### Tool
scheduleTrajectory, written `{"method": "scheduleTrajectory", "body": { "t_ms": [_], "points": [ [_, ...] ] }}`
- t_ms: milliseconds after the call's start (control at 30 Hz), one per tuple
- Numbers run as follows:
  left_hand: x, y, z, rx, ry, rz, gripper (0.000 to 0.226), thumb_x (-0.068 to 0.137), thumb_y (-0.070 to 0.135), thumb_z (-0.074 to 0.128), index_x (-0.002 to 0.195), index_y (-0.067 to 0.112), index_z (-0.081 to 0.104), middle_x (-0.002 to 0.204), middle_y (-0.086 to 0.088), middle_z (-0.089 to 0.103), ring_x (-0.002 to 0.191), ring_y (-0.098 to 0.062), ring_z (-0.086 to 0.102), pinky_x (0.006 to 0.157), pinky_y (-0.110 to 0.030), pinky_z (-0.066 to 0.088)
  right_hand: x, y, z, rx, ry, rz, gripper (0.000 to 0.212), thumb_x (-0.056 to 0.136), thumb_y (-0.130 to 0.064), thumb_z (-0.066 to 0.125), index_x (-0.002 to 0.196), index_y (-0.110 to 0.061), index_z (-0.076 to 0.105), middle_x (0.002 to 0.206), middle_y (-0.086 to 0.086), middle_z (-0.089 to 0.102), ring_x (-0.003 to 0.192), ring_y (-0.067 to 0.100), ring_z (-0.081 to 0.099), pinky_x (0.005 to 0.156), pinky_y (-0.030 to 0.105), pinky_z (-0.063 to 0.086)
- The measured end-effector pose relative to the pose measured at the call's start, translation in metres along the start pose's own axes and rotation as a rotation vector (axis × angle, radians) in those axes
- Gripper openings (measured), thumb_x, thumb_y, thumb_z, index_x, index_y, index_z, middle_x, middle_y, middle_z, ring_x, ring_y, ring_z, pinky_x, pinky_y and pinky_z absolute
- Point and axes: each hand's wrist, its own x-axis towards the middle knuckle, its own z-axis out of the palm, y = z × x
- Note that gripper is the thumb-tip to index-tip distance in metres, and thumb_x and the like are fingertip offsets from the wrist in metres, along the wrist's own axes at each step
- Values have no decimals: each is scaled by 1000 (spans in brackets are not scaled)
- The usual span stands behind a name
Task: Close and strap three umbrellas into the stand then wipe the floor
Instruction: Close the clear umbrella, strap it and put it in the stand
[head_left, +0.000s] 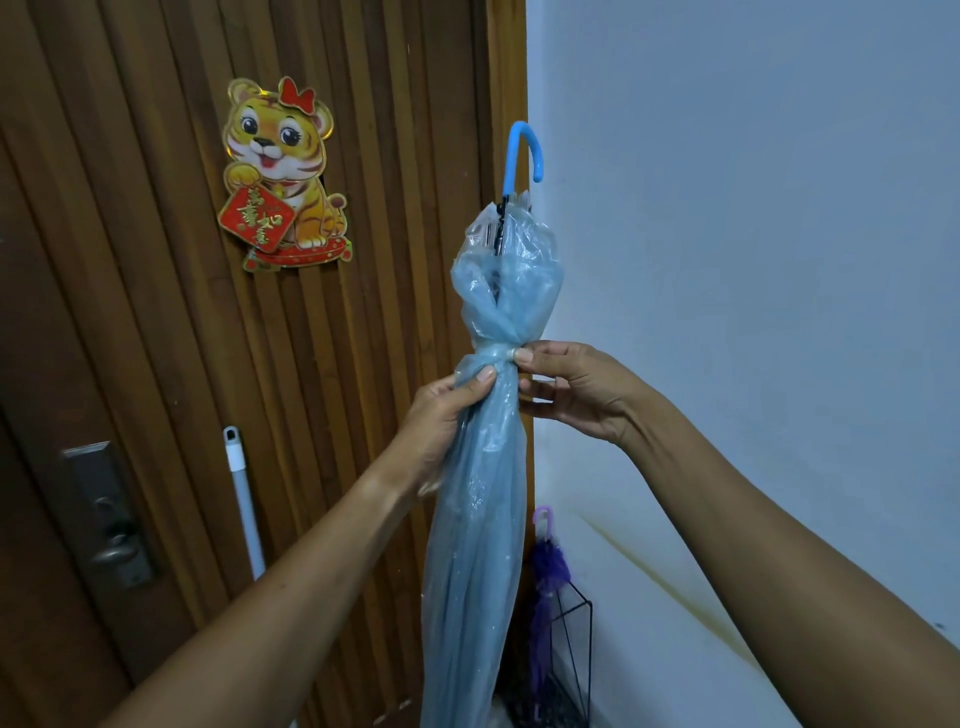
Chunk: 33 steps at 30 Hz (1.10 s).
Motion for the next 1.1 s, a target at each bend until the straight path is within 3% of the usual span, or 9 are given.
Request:
{"method": "scheduleTrajectory", "body": {
  "t_ms": [100, 267, 400, 533, 633, 700, 800, 933, 1100],
  "points": [
    [1, 0, 0, 39, -15, -1, 29, 95, 22, 63, 114, 2, 67, 93, -12, 67, 80, -22, 65, 77, -37, 55, 0, 1, -1, -3, 13, 6, 46, 86, -15, 75, 127, 1, 63, 87, 6, 72, 74, 13, 64, 78, 32, 60],
    [6, -5, 2, 104, -16, 10, 20, 94, 20, 63, 103, 4, 71, 88, -13, 68, 77, -23, 65, 73, -34, 57, 2, 1, -5, -48, 47, 34, 34, 86, -16, 77, 117, -10, 64, 86, 2, 69, 69, 10, 62, 71, 28, 56],
    [13, -14, 2, 167, -31, 49, 25, 96, 18, 62, 110, -1, 69, 96, -17, 69, 87, -30, 66, 80, -39, 57, 5, 5, -10, -63, 96, 8, 13, 85, -14, 78, 88, -15, 65, 80, 0, 67, 64, 9, 59, 69, 26, 52],
    [26, -22, 0, 197, -27, 69, 28, 95, 16, 63, 114, -4, 68, 102, -19, 69, 91, -29, 67, 83, -39, 57, 9, 7, -18, -108, 143, -80, 20, 86, -10, 77, 75, -18, 62, 77, 0, 65, 61, 11, 59, 67, 26, 52],
    [38, -30, -11, 258, -17, 35, 26, 94, 21, 66, 111, 2, 71, 103, -15, 73, 92, -25, 70, 83, -36, 57, 17, 13, -24, -307, 220, -137, 17, 87, -14, 78, 81, -16, 62, 80, 2, 67, 65, 15, 64, 63, 24, 52],
    [46, -39, -19, 303, -4, 9, 24, 93, 22, 67, 111, 6, 72, 103, -12, 75, 93, -24, 71, 81, -33, 58, 22, 20, -32, -370, 220, -81, 18, 88, -22, 77, 97, -19, 62, 90, 0, 72, 78, 15, 70, 68, 24, 51],
    [61, -59, -30, 378, 15, 13, 22, 94, 19, 67, 114, 12, 73, 107, -6, 76, 100, -21, 72, 84, -30, 55, 33, 34, -43, -478, 210, -20, 52, 84, -34, 80, 127, -27, 52, 108, -4, 73, 99, 14, 70, 80, 26, 48],
    [93, -91, -52, 521, -60, -32, 25, 92, 23, 70, 116, 20, 73, 112, 2, 75, 108, -15, 69, 95, -35, 53, 60, 60, -56, -510, 317, -51, 58, 86, -40, 77, 133, -31, 44, 107, -5, 69, 76, 1, 67, 53, 8, 48],
    [158, -135, -90, 398, -120, -184, 35, 95, 42, 61, 122, 23, 71, 121, 6, 72, 117, -9, 65, 102, -34, 46, 114, 108, -110, -446, 373, 16, 48, 87, -27, 79, 128, -19, 57, 99, 14, 77, 71, 17, 67, 66, 25, 58]
  ]
}}
